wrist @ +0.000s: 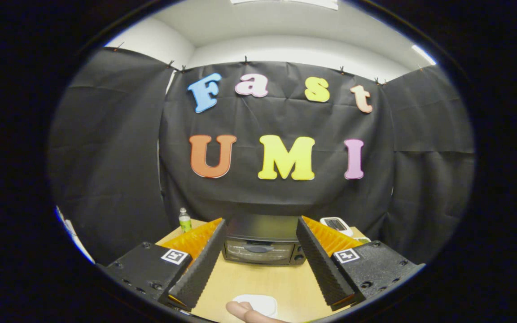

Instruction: Open the toaster oven, put the food inside, and close the toaster oven door.

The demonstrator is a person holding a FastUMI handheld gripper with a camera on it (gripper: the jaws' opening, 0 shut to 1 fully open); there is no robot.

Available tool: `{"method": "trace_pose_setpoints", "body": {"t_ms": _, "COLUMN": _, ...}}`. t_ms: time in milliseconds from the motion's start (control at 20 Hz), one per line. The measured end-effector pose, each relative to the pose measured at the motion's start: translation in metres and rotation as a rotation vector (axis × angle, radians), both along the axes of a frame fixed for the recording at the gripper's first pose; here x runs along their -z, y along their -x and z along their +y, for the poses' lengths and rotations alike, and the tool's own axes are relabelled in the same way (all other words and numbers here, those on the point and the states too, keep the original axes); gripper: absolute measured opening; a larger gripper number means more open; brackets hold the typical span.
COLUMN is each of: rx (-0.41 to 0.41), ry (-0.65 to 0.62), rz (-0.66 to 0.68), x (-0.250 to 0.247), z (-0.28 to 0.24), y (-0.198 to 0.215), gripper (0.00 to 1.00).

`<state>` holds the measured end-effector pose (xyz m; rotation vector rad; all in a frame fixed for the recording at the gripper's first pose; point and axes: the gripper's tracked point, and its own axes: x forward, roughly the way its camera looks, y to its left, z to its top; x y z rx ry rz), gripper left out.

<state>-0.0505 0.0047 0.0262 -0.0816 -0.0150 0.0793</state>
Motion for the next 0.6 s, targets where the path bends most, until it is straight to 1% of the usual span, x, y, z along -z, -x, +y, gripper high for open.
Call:
{"method": "trace_pose_setpoints", "body": {"t_ms": 100, "rx": 0.048, "ry": -0.023, "rz": 0.001, "x": 0.023, "z": -0.013, "y": 0.010, "gripper": 1.00}}
{"method": "trace_pose_setpoints", "body": {"t_ms": 200, "rx": 0.039, "ry": -0.062, "rz": -0.017, "x": 0.039, "z": -0.009, "y": 0.016, "gripper": 1.00}}
{"method": "trace_pose_setpoints", "body": {"t_ms": 350, "rx": 0.026, "ry": -0.074, "rz": 0.020, "x": 0.061, "z": -0.008, "y": 0.018, "gripper": 1.00}}
{"method": "trace_pose_setpoints", "body": {"t_ms": 600, "rx": 0.039, "ry": -0.085, "rz": 0.031, "x": 0.070, "z": -0.016, "y": 0.012, "gripper": 1.00}}
